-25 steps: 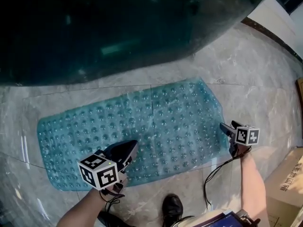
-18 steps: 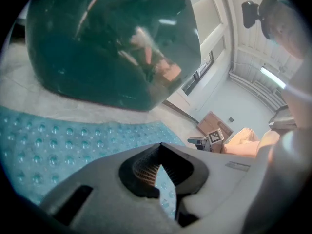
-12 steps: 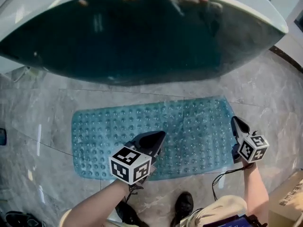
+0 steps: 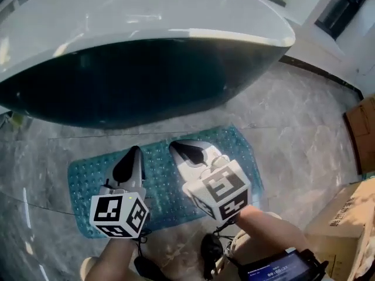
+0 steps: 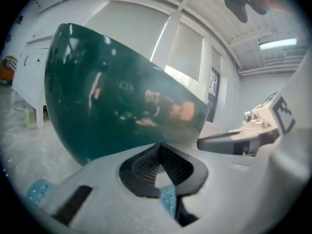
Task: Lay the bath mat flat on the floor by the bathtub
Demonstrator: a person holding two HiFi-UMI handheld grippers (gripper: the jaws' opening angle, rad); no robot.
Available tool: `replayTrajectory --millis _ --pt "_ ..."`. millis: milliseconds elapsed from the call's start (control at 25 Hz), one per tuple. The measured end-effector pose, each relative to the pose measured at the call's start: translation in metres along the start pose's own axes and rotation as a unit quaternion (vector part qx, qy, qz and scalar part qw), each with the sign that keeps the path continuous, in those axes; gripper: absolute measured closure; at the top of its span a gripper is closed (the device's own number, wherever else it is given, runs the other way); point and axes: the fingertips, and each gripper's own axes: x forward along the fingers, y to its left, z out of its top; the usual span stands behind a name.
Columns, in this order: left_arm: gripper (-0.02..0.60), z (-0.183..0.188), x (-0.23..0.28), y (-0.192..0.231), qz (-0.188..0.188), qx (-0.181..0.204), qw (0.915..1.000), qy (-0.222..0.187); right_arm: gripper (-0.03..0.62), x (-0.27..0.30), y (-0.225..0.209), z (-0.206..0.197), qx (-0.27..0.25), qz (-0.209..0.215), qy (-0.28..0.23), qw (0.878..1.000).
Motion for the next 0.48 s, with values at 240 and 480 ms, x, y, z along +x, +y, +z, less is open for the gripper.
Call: replayTrajectory --millis 240,480 --pt "0.575 0.035 -0.014 -0.01 0.005 0.022 0.9978 -0.062 0.586 0.006 0.029 0.004 0.021 0.006 -0.029 0.999" --pt "0.575 0.022 -0.004 -0.017 -0.006 0.031 0.9984 -0.046 0.586 0.01 0.024 0.004 0.007 -0.005 -0.035 0.999"
